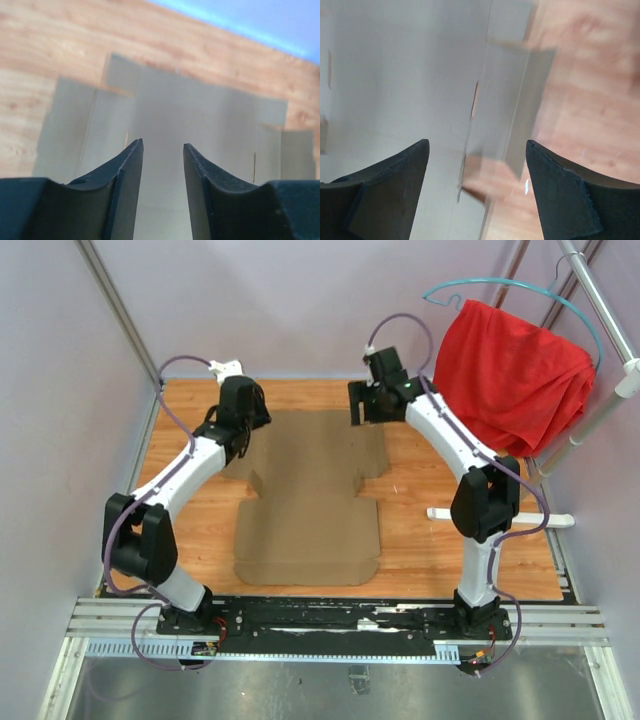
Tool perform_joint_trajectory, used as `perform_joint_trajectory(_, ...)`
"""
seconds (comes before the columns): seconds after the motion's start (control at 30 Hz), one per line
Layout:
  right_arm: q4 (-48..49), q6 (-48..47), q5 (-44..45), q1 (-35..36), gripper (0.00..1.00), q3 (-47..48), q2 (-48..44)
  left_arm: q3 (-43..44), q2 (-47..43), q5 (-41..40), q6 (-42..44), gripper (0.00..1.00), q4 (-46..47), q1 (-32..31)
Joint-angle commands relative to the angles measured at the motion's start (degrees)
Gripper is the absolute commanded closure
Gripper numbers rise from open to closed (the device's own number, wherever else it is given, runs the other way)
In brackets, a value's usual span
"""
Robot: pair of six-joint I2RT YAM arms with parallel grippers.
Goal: Fold the paper box
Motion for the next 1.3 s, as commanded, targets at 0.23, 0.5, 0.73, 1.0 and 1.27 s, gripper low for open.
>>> perform_joint_trajectory(0.23, -8.89, -4.25, -12.43, -10.62, 0.20, 41.36, 27.56, 30.56, 26.63, 9.08, 2.12, 0.55, -7.97, 10.95)
perform_joint_trajectory(0.5, 1.41, -1.57, -16.93, -13.02, 0.22, 37.56, 33.20, 41.62, 37.59, 7.74, 7.19, 0.51, -10.90, 11.46)
perform_joint_trajectory(0.73, 3.58, -2.58, -21.06, -13.04, 0.22, 35.53, 35.41, 35.61, 35.50, 8.64, 5.77, 0.48, -6.63, 14.21)
perform_joint_trajectory(1.0, 4.52, -1.90, -22.87, -12.95, 0.25, 36.49, 37.60, 31.98, 34.19, 9.36, 6.68, 0.49, -4.56, 14.43)
perform_joint_trajectory(1.27, 4.62, -2.20, -21.15, -12.72, 0.25, 37.94, 39.75, 31.89, 34.48, 10.32, 6.40, 0.49, -3.69, 14.43)
